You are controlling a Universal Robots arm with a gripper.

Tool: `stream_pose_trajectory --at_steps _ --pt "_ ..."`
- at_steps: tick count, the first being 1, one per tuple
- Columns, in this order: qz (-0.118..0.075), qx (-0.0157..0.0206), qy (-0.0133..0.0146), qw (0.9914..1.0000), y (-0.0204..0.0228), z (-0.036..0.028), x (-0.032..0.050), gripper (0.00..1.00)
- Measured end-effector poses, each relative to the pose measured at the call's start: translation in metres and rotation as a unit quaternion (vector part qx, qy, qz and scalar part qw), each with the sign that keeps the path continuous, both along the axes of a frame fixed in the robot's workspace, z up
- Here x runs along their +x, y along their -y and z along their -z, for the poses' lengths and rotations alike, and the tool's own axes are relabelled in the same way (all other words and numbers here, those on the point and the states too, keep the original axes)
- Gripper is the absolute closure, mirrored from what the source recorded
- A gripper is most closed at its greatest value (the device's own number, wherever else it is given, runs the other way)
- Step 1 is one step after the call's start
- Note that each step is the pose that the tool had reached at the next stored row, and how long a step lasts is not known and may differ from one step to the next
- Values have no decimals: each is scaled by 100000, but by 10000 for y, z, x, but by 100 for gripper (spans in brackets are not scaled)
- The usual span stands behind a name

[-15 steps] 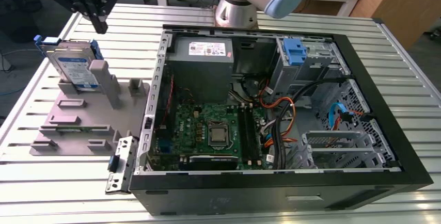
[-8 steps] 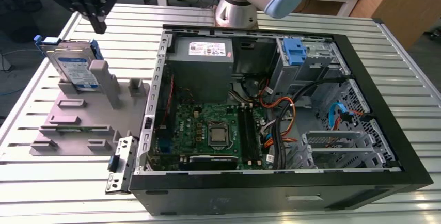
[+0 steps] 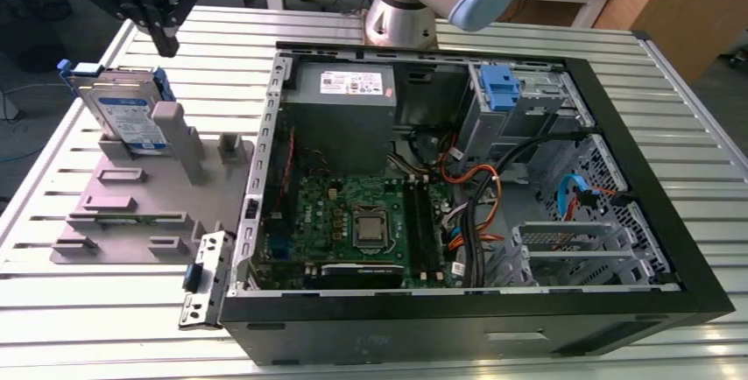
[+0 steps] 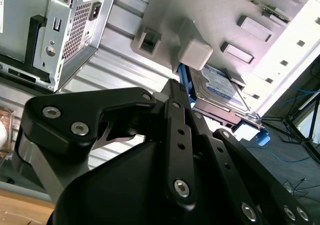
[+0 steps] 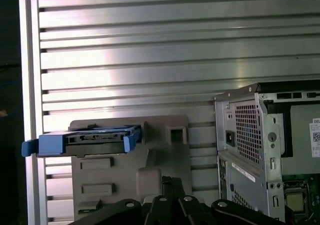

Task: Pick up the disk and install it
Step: 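Reach for the disk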

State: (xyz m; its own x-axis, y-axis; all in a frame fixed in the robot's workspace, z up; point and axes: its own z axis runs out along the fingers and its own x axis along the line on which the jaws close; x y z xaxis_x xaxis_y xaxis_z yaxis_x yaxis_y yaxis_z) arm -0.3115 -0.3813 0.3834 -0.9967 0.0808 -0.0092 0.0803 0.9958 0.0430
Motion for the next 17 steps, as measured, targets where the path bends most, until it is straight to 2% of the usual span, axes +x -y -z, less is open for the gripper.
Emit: stream_pose_trajectory --at_steps 7,17 --pt "6 5 4 100000 -73 21 -44 89" --pt "17 5 7 100000 -141 76 -288 89"
